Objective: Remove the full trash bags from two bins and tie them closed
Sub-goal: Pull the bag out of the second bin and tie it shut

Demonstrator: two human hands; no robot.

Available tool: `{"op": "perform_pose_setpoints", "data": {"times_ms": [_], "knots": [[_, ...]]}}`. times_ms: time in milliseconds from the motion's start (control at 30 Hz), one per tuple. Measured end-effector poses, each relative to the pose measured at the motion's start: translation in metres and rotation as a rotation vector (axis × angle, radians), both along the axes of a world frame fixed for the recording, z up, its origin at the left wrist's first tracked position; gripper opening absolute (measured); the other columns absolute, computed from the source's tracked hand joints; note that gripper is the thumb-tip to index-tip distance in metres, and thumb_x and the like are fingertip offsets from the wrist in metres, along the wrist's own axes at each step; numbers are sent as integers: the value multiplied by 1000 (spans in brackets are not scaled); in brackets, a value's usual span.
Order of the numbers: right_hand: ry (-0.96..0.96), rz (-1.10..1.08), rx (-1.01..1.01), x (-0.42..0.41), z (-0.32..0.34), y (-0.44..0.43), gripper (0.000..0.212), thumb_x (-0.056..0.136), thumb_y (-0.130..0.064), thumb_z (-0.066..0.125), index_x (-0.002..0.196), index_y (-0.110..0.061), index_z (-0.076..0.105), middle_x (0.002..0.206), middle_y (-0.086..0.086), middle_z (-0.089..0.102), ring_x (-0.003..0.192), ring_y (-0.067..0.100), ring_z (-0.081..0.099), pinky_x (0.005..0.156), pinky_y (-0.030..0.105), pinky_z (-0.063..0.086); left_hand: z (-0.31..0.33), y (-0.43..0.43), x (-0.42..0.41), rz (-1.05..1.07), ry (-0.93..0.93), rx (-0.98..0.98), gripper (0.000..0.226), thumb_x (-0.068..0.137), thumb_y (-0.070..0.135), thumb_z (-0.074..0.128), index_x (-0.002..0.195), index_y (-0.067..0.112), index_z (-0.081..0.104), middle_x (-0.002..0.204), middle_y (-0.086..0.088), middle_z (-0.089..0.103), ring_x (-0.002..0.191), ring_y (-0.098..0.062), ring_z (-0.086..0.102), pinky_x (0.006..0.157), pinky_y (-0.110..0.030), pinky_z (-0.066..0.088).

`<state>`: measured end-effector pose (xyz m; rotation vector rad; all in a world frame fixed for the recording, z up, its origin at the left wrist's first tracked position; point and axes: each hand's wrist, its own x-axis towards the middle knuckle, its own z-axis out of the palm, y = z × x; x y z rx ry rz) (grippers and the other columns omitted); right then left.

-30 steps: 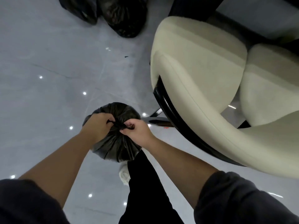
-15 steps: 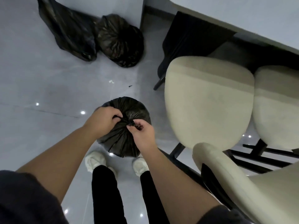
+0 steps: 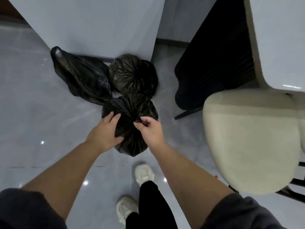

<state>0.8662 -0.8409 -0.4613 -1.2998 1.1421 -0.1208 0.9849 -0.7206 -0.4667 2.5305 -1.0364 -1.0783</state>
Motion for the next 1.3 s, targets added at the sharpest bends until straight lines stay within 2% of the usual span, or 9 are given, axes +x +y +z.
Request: {"op": "perform_pose_setpoints", "data": {"times_ms": [167, 433, 733, 833, 933, 1067, 1133, 1200, 1300], "knots": [[-25, -51, 67, 58, -34, -13, 10, 81, -13, 70, 91, -12, 69, 87, -1, 68, 87, 12, 63, 88, 28, 51, -34, -23, 52, -5, -13, 26, 94, 76, 36, 73, 149, 22, 16, 158, -7, 9, 142, -28, 19, 111, -45, 31], [28, 64, 11, 119, -129, -51, 14, 88, -22, 62, 98, -13, 64, 105, 9, 67, 101, 23, 63, 95, 42, 51, -140, -52, 115, -33, -87, 2, 101, 72, 43, 74, 150, 24, 12, 159, -3, 8, 143, -29, 16, 113, -46, 29], [-28, 179, -131, 163, -246, -73, 9, 89, -24, 60, 97, -19, 60, 98, 1, 63, 101, 22, 61, 94, 35, 49, -254, -65, 157, -84, -240, -47, 94, 75, 43, 71, 148, 21, 15, 157, -7, 11, 142, -30, 17, 109, -46, 33], [-26, 191, -168, 164, -273, -71, 15, 90, -23, 59, 102, -15, 60, 102, 4, 63, 102, 22, 60, 95, 36, 47, -275, -67, 164, -141, -331, -57, 80, 76, 40, 70, 141, 20, 29, 148, -10, 27, 132, -32, 32, 98, -47, 43], [-66, 232, -163, 158, -278, -67, 7, 91, -20, 58, 96, -16, 60, 94, 2, 62, 94, 18, 60, 94, 36, 46, -278, -65, 168, -150, -439, -128, 50, 79, 32, 67, 123, 17, 47, 122, -9, 44, 110, -31, 47, 80, -45, 49], [-107, 364, -68, 154, -254, -59, 15, 94, -16, 54, 80, -21, 56, 79, -5, 58, 79, 9, 56, 79, 25, 46, -259, -48, 170, -163, -460, -209, 34, 82, 32, 61, 111, 15, 55, 106, -6, 50, 99, -27, 51, 71, -38, 45], [-93, 411, -12, 155, -244, -57, 19, 95, -16, 52, 78, -22, 54, 79, -5, 57, 76, 7, 55, 71, 20, 45, -253, -37, 171, -197, -430, -228, 42, 81, 44, 58, 113, 18, 54, 107, -2, 52, 102, -23, 52, 73, -36, 46], [-54, 430, -5, 161, -243, -60, 19, 96, -18, 51, 78, -23, 54, 79, -4, 57, 73, 8, 55, 64, 18, 45, -256, -27, 174, -257, -316, -187, 71, 72, 66, 53, 126, 21, 47, 121, -1, 51, 114, -22, 49, 86, -38, 48], [-7, 431, -70, 173, -262, -68, 19, 96, -20, 51, 77, -23, 53, 82, -1, 57, 78, 13, 56, 70, 26, 47, -279, -24, 176, -316, -212, -37, 115, 54, 88, 38, 147, 24, 16, 151, -6, 26, 139, -26, 26, 109, -44, 34]]}}
